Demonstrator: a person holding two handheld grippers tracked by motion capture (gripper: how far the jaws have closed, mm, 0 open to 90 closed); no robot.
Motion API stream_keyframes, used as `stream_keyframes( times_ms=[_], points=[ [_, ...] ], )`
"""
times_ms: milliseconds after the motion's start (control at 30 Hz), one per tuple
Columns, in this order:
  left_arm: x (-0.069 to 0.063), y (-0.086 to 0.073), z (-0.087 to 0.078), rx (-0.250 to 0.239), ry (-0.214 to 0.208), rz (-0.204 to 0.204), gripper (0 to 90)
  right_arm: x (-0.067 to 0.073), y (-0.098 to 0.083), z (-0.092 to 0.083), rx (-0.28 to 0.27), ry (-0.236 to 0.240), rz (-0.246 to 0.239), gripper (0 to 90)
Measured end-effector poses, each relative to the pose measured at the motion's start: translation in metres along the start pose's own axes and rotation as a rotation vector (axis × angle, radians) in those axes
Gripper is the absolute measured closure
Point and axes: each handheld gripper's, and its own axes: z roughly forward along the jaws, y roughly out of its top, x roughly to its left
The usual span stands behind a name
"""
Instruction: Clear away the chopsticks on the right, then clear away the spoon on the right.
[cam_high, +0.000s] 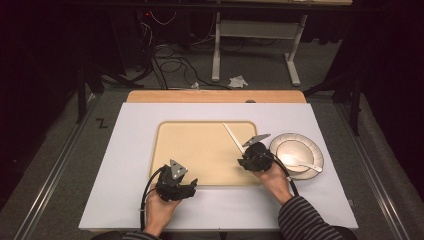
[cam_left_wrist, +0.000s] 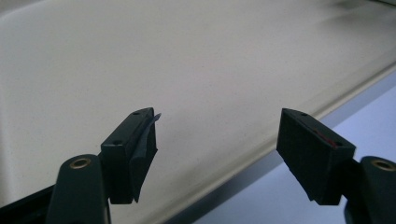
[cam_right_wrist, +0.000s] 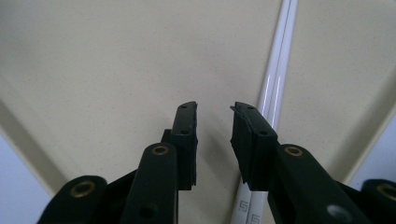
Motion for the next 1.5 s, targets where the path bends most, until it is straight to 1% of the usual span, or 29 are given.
stream_keyframes(
  times_ms=[100, 233, 300, 400, 467, 500, 667, 700, 800, 867, 933, 1067, 1100, 1167, 1233, 1300, 1367, 1400, 1500],
  points=[
    [0.000, 0.000, 0.000, 0.000, -0.002, 0.001, 28.6, 0.001, 0.000, -0.001, -0.013, 0.007, -0.001, 67.1],
    [0.000, 0.001, 0.000, -0.004, -0.004, 0.001, 28.4, 0.002, 0.000, -0.003, -0.016, 0.022, -0.012, 64.6],
    [0.000, 0.001, 0.000, -0.004, -0.005, 0.001, 28.3, 0.003, 0.000, -0.004, -0.014, 0.025, -0.005, 63.6],
    [0.000, 0.002, 0.001, -0.007, -0.007, 0.004, 28.3, 0.004, -0.001, -0.007, -0.035, 0.026, -0.032, 62.2],
    [-0.001, 0.003, 0.002, -0.005, -0.011, 0.008, 28.2, 0.005, -0.001, -0.010, -0.038, 0.032, -0.022, 60.7],
    [-0.001, 0.003, 0.002, -0.004, -0.014, 0.009, 28.3, 0.005, -0.001, -0.011, -0.043, 0.036, -0.035, 60.0],
    [-0.002, 0.006, 0.003, -0.010, -0.022, 0.017, 28.4, 0.006, -0.003, -0.015, -0.038, 0.050, -0.021, 56.0],
    [-0.002, 0.006, 0.004, -0.012, -0.026, 0.015, 28.4, 0.006, -0.003, -0.016, -0.040, 0.044, -0.027, 55.5],
    [-0.004, 0.009, 0.006, -0.014, -0.037, 0.020, 28.4, 0.007, -0.005, -0.020, -0.043, 0.047, -0.028, 54.3],
    [-0.005, 0.011, 0.008, -0.014, -0.049, 0.027, 28.4, 0.007, -0.007, -0.023, -0.045, 0.047, -0.032, 55.3],
    [-0.006, 0.012, 0.010, -0.014, -0.061, 0.029, 28.4, 0.008, -0.009, -0.027, -0.059, 0.047, -0.030, 55.7],
    [-0.008, 0.015, 0.012, -0.021, -0.080, 0.033, 28.5, 0.005, -0.014, -0.032, -0.074, 0.045, -0.017, 56.1],
    [-0.008, 0.016, 0.013, -0.022, -0.084, 0.036, 28.5, 0.004, -0.015, -0.034, -0.075, 0.039, -0.024, 56.1],
    [-0.009, 0.018, 0.016, -0.019, -0.092, 0.040, 28.5, 0.002, -0.019, -0.037, -0.104, 0.032, -0.028, 56.0],
    [-0.011, 0.019, 0.018, -0.016, -0.101, 0.048, 28.5, -0.001, -0.022, -0.042, -0.121, 0.029, -0.023, 56.1],
    [-0.013, 0.021, 0.020, -0.015, -0.108, 0.056, 28.6, -0.004, -0.026, -0.048, -0.142, 0.031, -0.003, 57.3],
    [-0.014, 0.022, 0.021, -0.012, -0.117, 0.063, 28.6, -0.008, -0.030, -0.053, -0.158, 0.025, 0.006, 57.8],
    [-0.015, 0.023, 0.021, -0.012, -0.120, 0.065, 28.6, -0.010, -0.031, -0.056, -0.163, 0.013, 0.002, 57.8],
    [-0.015, 0.024, 0.023, -0.015, -0.129, 0.071, 28.6, -0.017, -0.036, -0.062, -0.167, 0.001, 0.035, 57.9]
  ],
)
